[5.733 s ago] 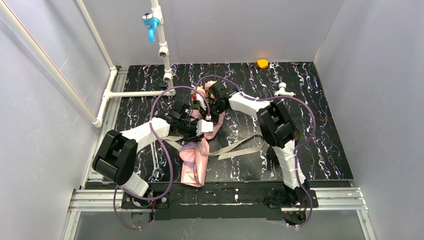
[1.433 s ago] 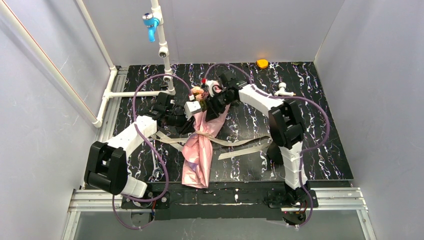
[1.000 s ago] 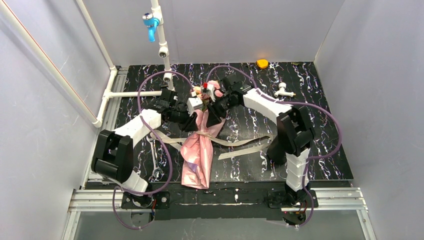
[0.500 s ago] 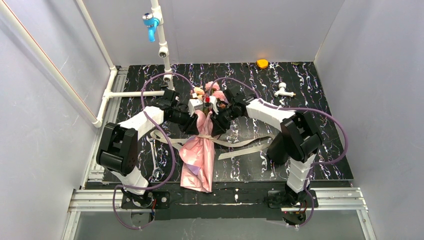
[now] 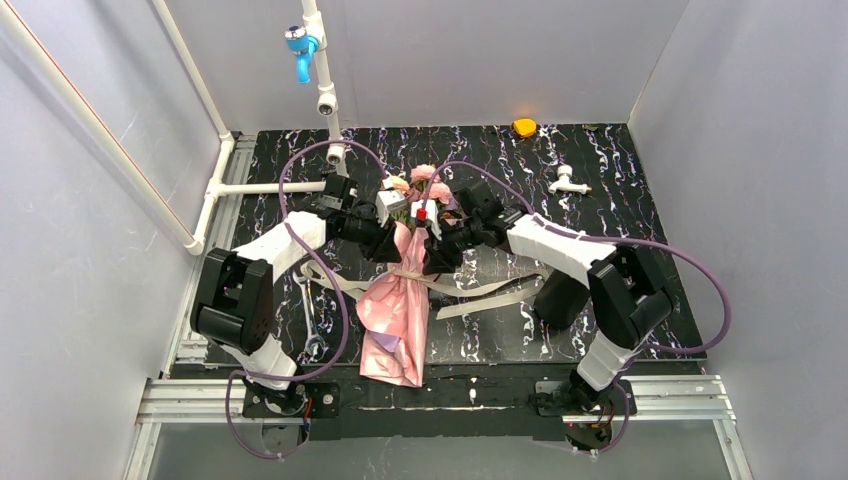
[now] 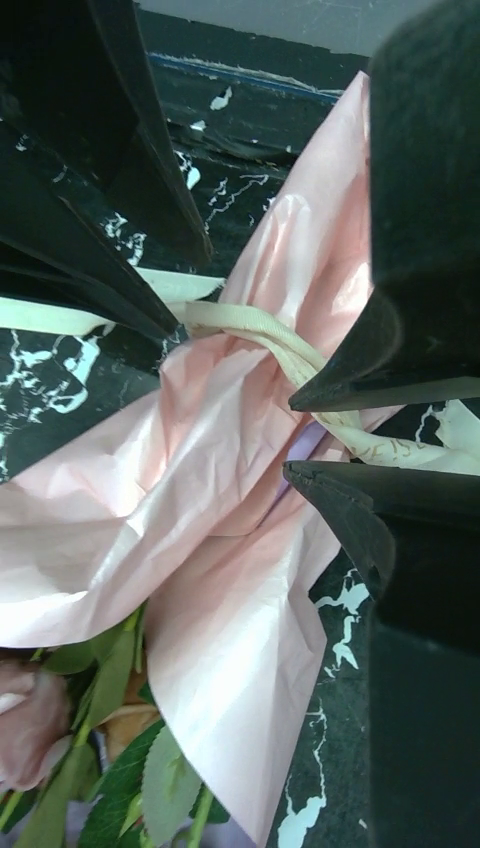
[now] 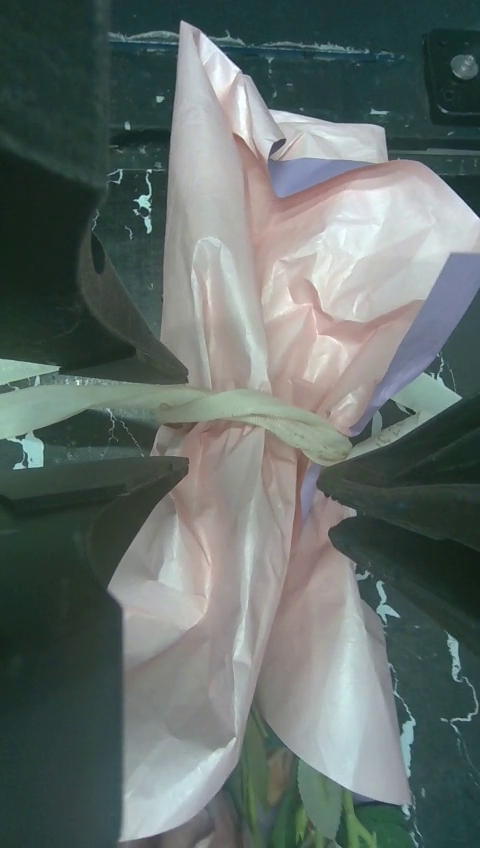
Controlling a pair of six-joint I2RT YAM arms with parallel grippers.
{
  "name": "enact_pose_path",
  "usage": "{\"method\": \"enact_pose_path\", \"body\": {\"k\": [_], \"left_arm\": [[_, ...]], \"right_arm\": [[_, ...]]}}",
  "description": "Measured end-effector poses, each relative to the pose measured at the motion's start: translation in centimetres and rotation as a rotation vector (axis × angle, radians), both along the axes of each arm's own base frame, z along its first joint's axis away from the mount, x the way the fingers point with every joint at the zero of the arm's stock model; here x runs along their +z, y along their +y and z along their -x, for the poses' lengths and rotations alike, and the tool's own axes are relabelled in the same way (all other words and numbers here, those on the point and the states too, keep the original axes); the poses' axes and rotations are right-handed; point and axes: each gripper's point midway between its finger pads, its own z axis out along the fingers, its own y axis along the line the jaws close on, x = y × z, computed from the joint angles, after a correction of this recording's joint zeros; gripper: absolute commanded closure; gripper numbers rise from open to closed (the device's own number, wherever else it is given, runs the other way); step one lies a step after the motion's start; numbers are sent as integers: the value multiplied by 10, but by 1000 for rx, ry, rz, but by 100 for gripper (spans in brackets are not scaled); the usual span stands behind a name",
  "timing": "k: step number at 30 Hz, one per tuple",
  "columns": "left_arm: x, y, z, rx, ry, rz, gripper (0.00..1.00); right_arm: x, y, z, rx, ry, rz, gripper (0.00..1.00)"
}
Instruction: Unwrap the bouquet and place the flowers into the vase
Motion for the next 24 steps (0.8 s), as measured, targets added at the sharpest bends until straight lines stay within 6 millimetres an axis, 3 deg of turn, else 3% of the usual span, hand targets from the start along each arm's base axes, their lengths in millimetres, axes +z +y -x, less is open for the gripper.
{"method": "enact_pose_path", "body": {"k": [8,13,16,17,20,24], "left_arm": [[7,-5,3,-24,-4,39,66],[7,-8,6,-39,16,61,64],[3,-8,10,-46,39,61,61],[2,-8,11,-49,47,61,61],[-3,-8,14,-52,76,59,60],[-8,-9,14,-51,107,58,60]], "right_arm": [[-2,9,12,88,-107,-22,60],[-9,11,11,117,-149,-8,85],[-14,9,10,130,-176,0,92],[-16,7,10,133,-183,5,90],[-25,2,12,148,-193,24,67],[-27,1,13,174,-218,26,66]]}}
